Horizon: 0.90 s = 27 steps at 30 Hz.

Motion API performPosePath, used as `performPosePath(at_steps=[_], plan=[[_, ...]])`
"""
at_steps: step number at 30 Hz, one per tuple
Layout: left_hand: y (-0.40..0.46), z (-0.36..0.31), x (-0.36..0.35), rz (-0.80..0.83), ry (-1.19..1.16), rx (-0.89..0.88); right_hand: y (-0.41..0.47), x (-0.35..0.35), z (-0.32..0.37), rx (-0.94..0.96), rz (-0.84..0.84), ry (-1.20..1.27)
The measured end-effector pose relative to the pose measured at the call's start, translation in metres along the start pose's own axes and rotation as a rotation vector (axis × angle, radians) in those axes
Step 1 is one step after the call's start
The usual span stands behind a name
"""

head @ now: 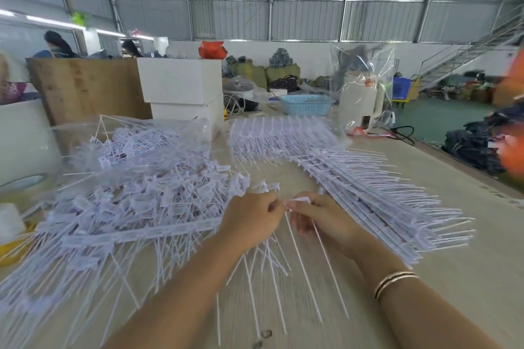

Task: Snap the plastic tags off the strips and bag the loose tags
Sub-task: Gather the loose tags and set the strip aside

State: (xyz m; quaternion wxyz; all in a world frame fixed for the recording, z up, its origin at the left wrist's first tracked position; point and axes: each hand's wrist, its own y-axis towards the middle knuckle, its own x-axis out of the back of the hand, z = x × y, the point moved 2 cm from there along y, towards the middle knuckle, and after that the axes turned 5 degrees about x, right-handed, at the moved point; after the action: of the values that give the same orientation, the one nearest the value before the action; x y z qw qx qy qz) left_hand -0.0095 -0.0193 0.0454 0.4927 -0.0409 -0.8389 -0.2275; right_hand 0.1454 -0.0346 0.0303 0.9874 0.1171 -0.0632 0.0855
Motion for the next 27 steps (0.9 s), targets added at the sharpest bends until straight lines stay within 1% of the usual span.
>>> performPosePath(at_steps=[2,4,6,11,14,17,21,24,27], plan=[[0.0,0.004,-0.003,0.014,-0.12,0.013,0.001,0.0,-0.002,0.059,0.0,-0.035],[0.001,0.006,-0.002,0.036,-0.28,0.042,0.002,-0.001,-0.004,0.124,-0.031,-0.073],[0.002,0.007,0.001,0.024,-0.429,0.077,0.005,-0.004,-0.003,0.191,-0.068,-0.091],[-0.001,0.004,0.006,0.006,-0.708,0.117,0.007,-0.019,0.003,0.349,-0.178,0.04],[0.001,-0.004,0.008,-0.027,-0.796,0.1,0.008,-0.025,0.009,0.396,-0.186,0.145],[0.001,-0.009,0.007,-0.031,-0.882,0.085,0.01,-0.027,0.011,0.382,-0.173,0.292],[0.001,-0.007,0.004,0.007,-0.961,0.089,0.009,-0.032,0.011,0.335,-0.124,0.484],[0.0,-0.007,0.002,0.034,-1.036,0.099,0.01,-0.034,0.01,0.299,-0.121,0.561],[-0.001,-0.007,0.002,0.056,-1.06,0.137,0.011,-0.034,0.013,0.264,-0.131,0.59]])
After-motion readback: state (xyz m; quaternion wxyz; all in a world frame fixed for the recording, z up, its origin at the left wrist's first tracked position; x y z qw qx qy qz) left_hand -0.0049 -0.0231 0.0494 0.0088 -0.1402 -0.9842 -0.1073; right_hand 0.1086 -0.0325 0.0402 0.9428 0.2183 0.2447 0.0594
